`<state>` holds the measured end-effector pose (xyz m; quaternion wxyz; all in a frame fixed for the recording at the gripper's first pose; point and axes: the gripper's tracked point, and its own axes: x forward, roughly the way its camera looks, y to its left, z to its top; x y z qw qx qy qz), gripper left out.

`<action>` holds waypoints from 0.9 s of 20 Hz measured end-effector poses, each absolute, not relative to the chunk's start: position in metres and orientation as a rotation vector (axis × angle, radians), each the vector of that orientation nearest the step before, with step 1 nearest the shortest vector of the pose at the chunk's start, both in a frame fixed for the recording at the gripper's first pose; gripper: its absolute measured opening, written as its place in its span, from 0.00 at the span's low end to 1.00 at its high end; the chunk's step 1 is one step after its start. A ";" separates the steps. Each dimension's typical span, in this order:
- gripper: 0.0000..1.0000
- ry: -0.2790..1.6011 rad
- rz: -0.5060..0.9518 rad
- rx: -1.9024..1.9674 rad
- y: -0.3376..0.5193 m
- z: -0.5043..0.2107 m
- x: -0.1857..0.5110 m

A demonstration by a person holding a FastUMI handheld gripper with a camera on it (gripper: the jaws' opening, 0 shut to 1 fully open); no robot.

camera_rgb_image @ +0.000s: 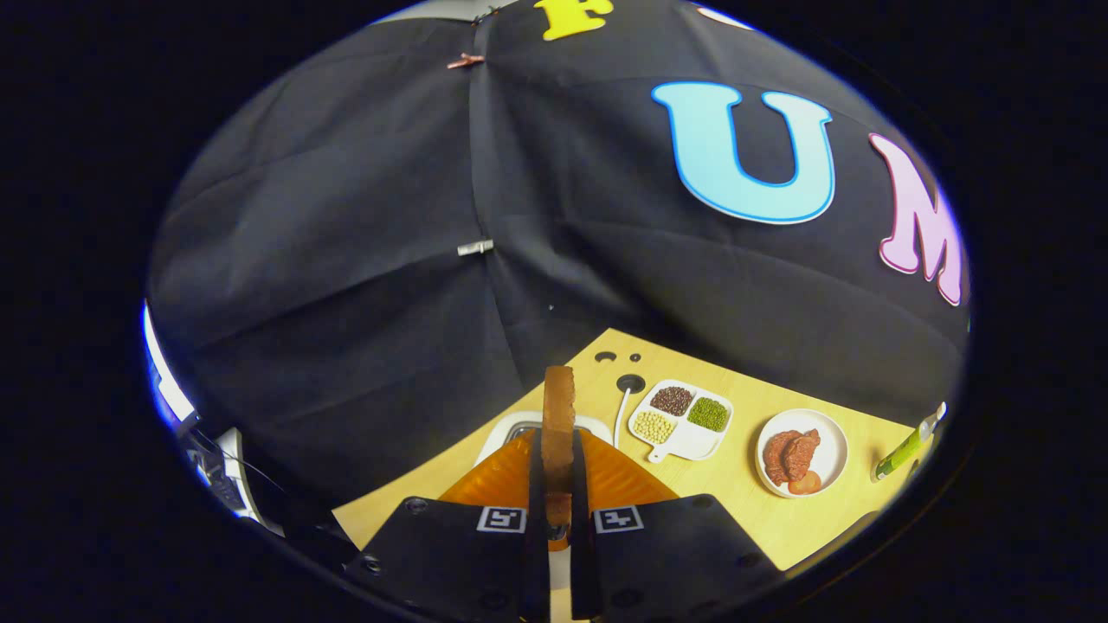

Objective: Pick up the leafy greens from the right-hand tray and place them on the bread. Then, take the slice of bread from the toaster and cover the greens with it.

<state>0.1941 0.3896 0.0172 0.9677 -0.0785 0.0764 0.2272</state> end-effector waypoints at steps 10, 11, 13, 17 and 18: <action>0.14 0.135 0.346 0.039 0.282 0.037 0.167; 0.14 0.147 0.335 0.052 0.273 0.029 0.167; 0.14 0.167 0.306 0.053 0.251 0.012 0.165; 0.14 0.240 0.295 0.093 0.232 -0.031 0.157; 0.14 0.262 0.297 0.103 0.230 -0.043 0.157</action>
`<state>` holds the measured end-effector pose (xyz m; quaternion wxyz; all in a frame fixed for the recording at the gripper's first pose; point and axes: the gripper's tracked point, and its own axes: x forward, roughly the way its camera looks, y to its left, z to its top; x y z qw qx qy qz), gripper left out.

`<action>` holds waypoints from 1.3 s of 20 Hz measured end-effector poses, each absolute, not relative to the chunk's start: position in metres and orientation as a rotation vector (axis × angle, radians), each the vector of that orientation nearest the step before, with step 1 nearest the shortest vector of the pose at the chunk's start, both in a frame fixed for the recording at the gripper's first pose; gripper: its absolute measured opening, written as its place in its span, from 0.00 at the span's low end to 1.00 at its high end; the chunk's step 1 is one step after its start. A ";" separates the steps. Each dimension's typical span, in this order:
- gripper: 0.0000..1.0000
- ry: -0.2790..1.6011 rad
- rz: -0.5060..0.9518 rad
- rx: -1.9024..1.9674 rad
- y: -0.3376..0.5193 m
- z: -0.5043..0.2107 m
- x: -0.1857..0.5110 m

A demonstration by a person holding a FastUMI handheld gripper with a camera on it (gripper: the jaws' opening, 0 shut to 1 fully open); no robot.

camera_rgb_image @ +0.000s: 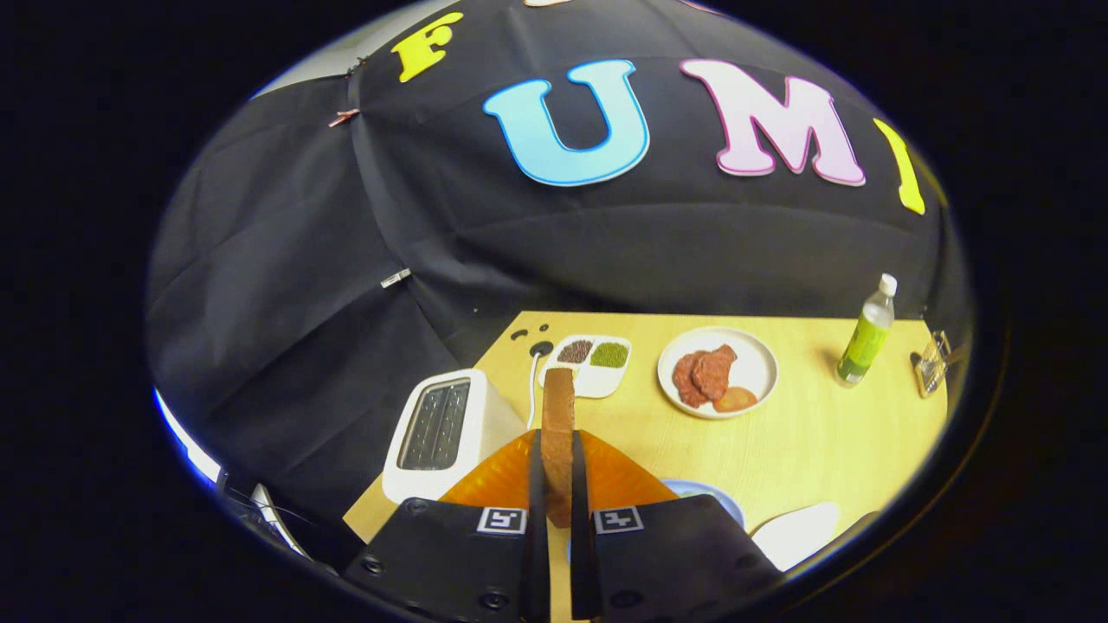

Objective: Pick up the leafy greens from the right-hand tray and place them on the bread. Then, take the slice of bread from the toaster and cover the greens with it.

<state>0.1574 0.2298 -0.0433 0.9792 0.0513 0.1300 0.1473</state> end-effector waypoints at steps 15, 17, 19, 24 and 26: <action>0.14 0.380 0.238 0.230 0.175 -0.150 0.161; 0.14 0.385 0.215 0.252 0.163 -0.156 0.161; 0.14 0.394 0.192 0.269 0.153 -0.163 0.160; 0.15 0.425 0.123 0.323 0.131 -0.185 0.155; 0.29 0.448 0.080 0.335 0.119 -0.195 0.154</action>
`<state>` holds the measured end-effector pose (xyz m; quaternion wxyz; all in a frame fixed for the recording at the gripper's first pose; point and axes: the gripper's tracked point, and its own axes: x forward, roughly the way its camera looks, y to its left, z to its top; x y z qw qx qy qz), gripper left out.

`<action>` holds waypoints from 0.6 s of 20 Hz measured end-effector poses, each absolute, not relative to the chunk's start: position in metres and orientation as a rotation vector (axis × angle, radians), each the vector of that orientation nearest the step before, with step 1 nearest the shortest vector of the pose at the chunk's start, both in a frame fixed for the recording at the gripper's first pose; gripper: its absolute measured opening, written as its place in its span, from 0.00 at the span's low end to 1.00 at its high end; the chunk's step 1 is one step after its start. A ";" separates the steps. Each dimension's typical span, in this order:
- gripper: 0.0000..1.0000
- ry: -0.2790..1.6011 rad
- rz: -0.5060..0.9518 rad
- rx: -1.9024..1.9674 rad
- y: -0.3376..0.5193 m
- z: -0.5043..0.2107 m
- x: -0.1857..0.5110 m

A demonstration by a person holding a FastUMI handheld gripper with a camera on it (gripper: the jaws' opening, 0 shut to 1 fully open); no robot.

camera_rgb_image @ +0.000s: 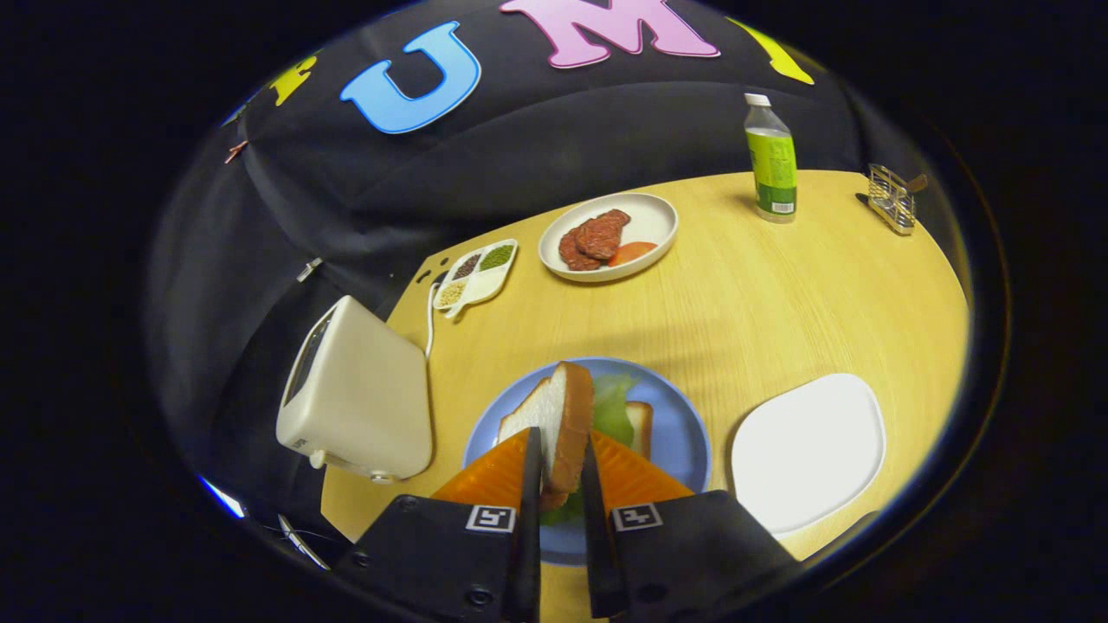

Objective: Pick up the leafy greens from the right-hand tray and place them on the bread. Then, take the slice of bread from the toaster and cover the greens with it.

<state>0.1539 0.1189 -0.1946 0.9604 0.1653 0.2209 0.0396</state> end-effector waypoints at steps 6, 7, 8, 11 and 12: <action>0.79 0.435 0.028 0.316 0.091 -0.190 0.139; 0.89 0.429 0.019 0.301 0.086 -0.188 0.137; 1.00 0.419 0.007 0.287 0.080 -0.181 0.131; 0.99 0.377 -0.010 0.270 0.069 -0.158 0.116; 0.99 0.361 -0.017 0.271 0.065 -0.148 0.111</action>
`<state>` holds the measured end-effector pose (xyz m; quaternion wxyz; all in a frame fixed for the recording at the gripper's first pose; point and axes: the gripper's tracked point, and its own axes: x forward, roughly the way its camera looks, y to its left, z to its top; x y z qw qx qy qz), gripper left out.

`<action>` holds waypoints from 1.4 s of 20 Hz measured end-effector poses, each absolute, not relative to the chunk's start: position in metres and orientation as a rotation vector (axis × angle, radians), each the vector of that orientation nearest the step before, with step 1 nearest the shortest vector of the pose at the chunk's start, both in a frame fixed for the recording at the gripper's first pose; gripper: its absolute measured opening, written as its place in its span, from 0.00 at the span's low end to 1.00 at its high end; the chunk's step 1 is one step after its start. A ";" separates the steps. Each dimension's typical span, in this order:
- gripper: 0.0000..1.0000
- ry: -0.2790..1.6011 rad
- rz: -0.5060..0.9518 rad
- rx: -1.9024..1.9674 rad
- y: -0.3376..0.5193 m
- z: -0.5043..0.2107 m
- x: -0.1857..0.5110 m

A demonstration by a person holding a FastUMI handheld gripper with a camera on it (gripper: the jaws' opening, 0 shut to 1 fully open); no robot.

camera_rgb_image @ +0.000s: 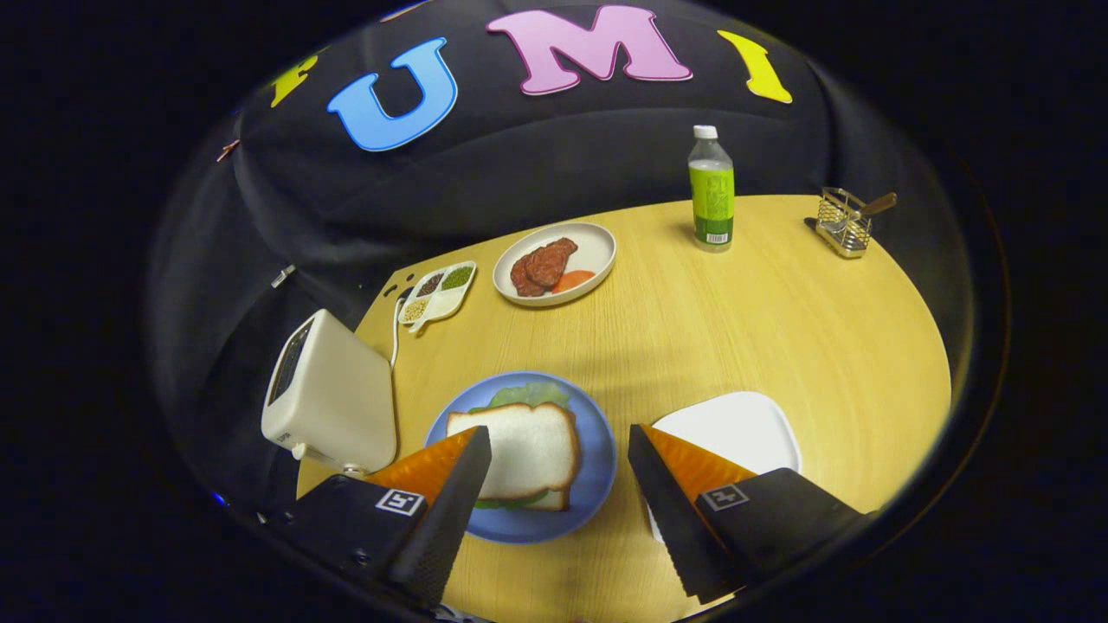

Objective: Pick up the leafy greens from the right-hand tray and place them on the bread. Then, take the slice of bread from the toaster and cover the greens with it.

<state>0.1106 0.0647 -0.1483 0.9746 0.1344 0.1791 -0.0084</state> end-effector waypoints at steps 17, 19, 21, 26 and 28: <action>0.99 -0.247 -0.187 -0.034 -0.061 0.111 -0.062; 0.99 -0.288 -0.192 -0.064 -0.064 0.111 -0.086; 0.99 -0.290 -0.196 -0.064 -0.070 0.097 -0.102; 0.99 -0.262 -0.205 0.013 -0.093 0.070 -0.110; 0.99 -0.264 -0.213 0.031 -0.103 0.069 -0.114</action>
